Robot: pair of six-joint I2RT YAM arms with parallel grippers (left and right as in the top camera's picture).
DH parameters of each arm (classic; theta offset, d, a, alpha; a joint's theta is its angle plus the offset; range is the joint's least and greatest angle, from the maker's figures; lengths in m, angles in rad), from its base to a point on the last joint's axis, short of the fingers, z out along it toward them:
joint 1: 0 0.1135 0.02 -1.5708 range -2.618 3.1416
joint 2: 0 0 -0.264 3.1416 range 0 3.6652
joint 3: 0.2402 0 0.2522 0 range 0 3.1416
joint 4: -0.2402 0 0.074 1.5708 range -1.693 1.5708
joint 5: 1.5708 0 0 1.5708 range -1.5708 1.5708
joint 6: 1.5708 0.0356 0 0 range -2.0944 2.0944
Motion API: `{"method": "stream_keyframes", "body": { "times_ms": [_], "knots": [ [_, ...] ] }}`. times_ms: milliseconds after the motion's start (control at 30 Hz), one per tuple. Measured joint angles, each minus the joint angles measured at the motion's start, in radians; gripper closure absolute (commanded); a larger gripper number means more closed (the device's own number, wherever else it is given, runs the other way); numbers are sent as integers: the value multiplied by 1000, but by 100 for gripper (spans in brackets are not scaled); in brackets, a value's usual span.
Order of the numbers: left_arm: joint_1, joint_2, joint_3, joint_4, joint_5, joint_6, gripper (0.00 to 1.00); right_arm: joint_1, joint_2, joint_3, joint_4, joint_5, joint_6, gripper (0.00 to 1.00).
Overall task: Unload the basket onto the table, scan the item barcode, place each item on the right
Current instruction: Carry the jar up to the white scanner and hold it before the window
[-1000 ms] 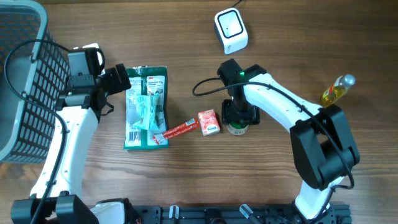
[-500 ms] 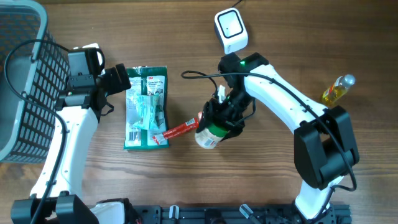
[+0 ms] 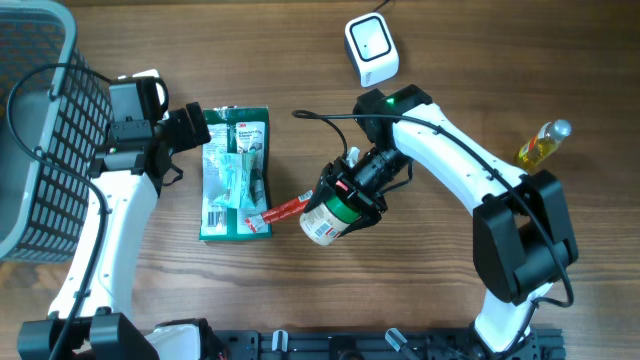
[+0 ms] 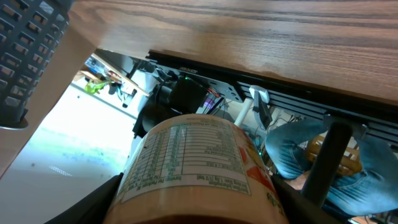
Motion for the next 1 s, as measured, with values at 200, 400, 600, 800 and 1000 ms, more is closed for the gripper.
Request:
{"method": "stream_keyframes", "body": {
  "times_ms": [200,400,600,800,1000],
  "knots": [
    [0,0,0,0,0,0,0,0,0,0,0,-3,0,38],
    [0,0,0,0,0,0,0,0,0,0,4,0,0,37],
    [0,0,0,0,0,0,0,0,0,0,116,177,3,48],
    [0,0,0,0,0,0,0,0,0,0,229,625,-22,66],
    [0,0,0,0,0,0,0,-5,2,39,230,735,-227,57]
  ]
}}
